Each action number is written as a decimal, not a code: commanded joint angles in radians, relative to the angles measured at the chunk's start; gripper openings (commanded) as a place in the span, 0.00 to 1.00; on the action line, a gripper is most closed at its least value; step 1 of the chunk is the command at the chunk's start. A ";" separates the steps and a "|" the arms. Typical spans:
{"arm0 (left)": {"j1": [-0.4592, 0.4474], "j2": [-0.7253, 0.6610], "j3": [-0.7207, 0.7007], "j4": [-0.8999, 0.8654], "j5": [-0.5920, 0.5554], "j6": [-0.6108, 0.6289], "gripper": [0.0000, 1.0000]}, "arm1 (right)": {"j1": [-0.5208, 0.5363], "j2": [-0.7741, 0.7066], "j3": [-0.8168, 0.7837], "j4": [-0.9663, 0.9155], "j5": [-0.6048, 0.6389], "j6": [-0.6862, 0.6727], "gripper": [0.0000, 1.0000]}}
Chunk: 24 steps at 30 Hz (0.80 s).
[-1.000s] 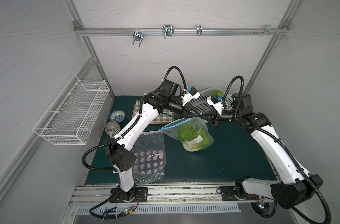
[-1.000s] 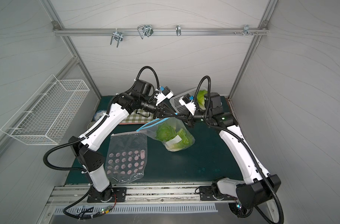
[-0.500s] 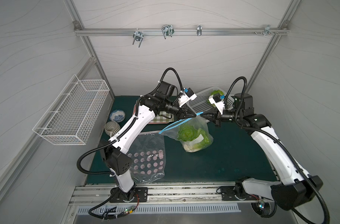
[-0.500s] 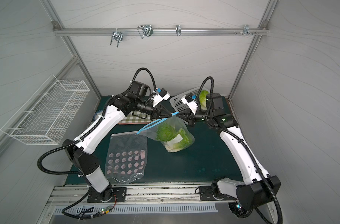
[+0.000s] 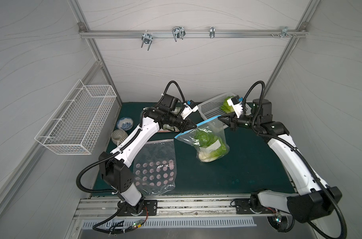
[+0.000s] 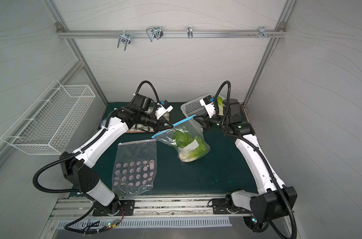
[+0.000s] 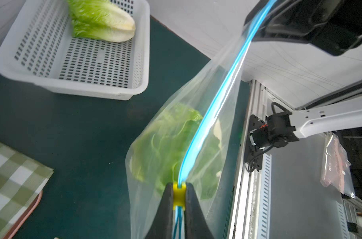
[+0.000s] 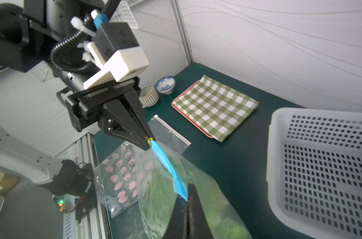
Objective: Put the chinese cabbages into a zipper bag and zip it
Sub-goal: Zip the zipper on the zipper food storage bag.
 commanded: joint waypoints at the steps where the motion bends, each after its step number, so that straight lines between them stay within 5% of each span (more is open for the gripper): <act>1: 0.039 -0.031 -0.045 -0.025 -0.109 -0.005 0.00 | -0.029 0.001 0.013 0.070 0.109 0.027 0.00; 24: 0.071 0.070 -0.072 -0.030 -0.171 -0.023 0.00 | -0.101 0.001 -0.051 0.060 0.246 0.088 0.00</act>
